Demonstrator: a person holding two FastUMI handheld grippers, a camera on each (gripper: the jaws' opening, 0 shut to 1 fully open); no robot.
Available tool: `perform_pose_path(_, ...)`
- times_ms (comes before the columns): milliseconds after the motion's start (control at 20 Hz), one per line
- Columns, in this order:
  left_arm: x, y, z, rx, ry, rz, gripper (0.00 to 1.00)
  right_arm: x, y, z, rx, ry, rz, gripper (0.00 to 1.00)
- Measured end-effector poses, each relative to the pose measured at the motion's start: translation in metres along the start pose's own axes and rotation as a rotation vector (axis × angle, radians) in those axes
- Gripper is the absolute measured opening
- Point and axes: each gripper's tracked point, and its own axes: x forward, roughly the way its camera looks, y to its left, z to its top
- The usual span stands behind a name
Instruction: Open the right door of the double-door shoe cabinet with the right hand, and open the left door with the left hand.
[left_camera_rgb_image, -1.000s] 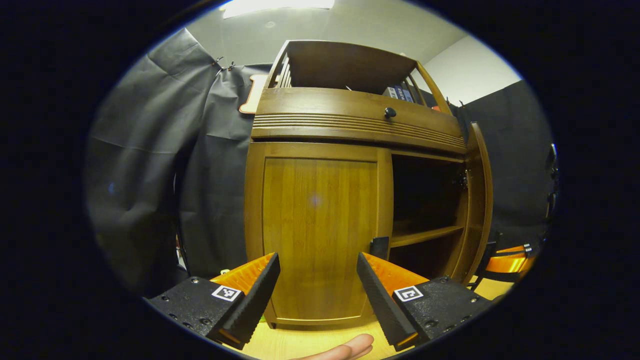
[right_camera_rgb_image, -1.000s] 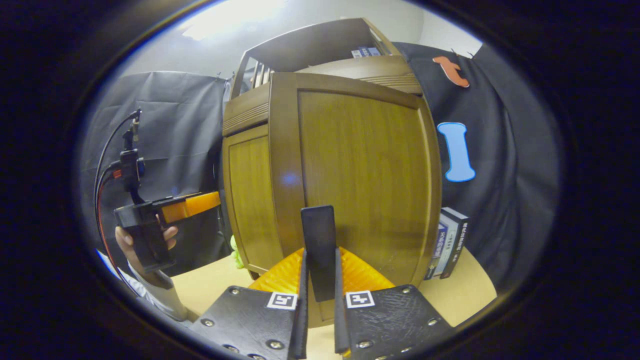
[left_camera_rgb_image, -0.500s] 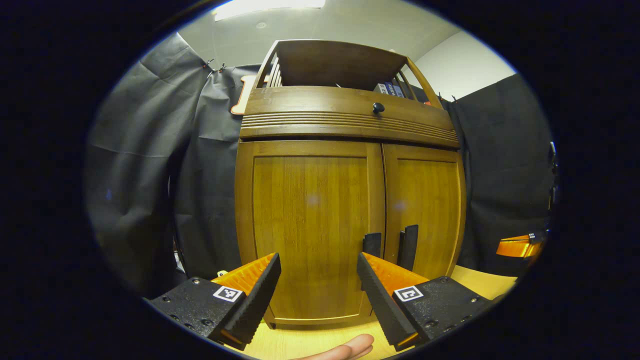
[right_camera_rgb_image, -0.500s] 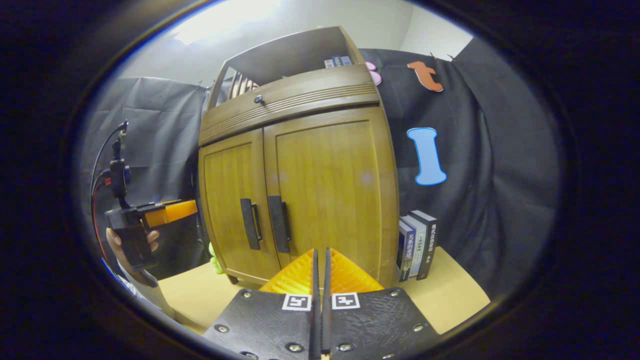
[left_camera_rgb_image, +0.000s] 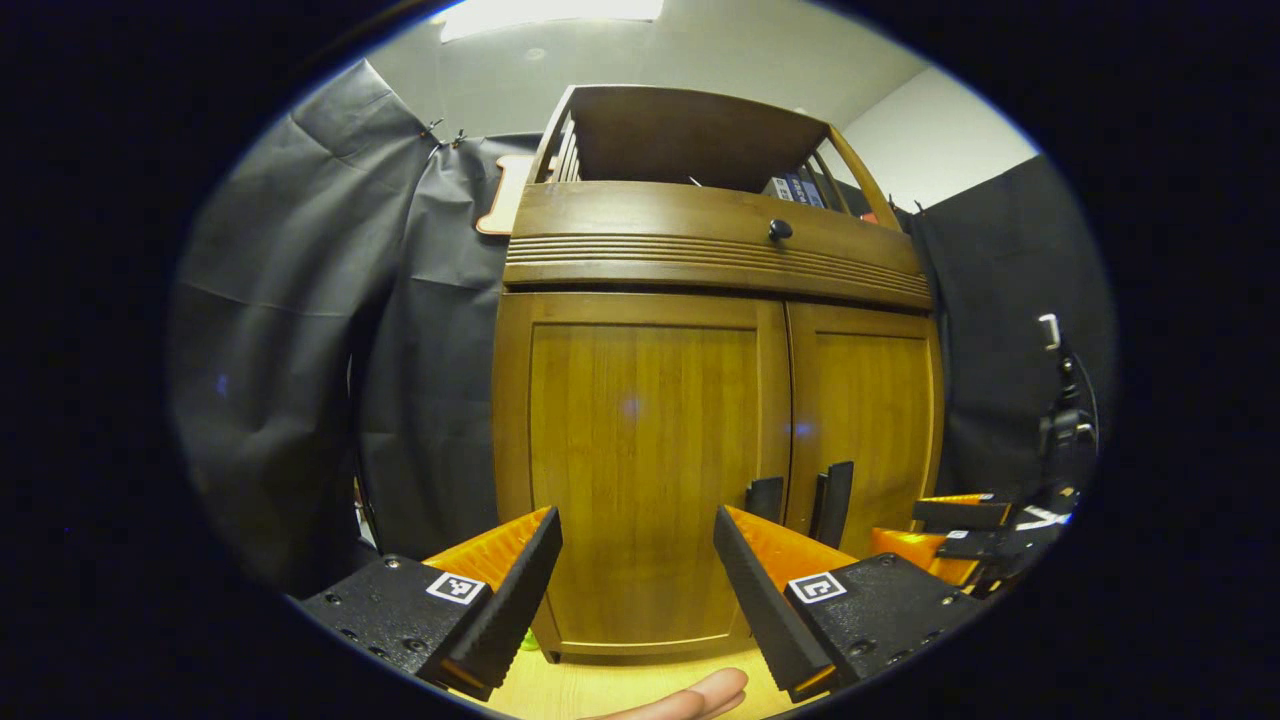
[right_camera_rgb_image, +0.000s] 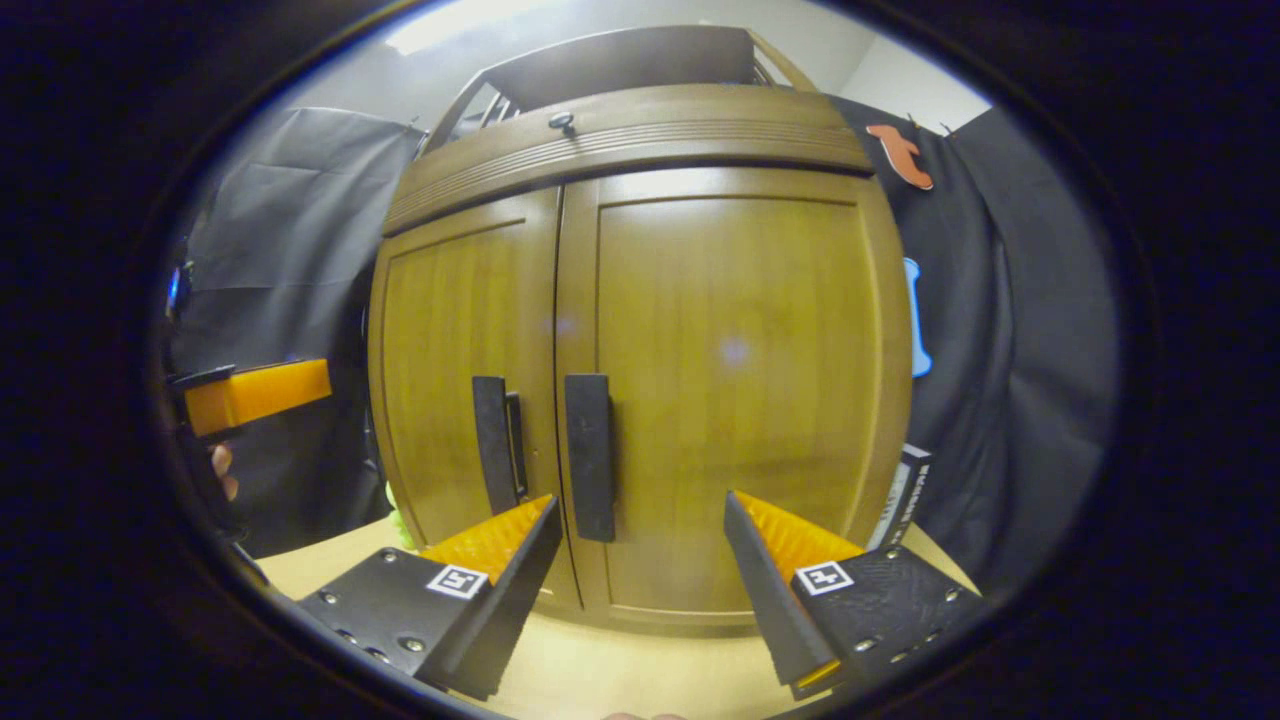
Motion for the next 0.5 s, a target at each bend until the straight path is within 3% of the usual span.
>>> perform_pose_path(200, 0.002, 0.002, 0.001, -0.004, -0.005, 0.000, 0.92, 0.042, 0.024, 0.006, 0.023, -0.008, -0.018, 0.96)
perform_pose_path(250, 0.003, 0.003, 0.000, -0.005, -0.003, 0.003, 0.92, 0.050, 0.022, 0.008, 0.012, -0.017, -0.052, 0.82)
perform_pose_path(350, 0.005, 0.001, -0.003, -0.007, 0.008, 0.000, 0.95, 0.064, 0.030, 0.004, 0.005, 0.003, -0.049, 0.52)
perform_pose_path(450, 0.006, 0.000, -0.005, -0.008, 0.014, -0.004, 0.92, 0.051, 0.030, 0.003, 0.017, 0.022, -0.035, 0.23)
perform_pose_path(500, 0.006, 0.001, -0.006, -0.007, 0.018, 0.000, 0.92, 0.045, 0.030, 0.004, 0.028, 0.031, -0.005, 0.23)
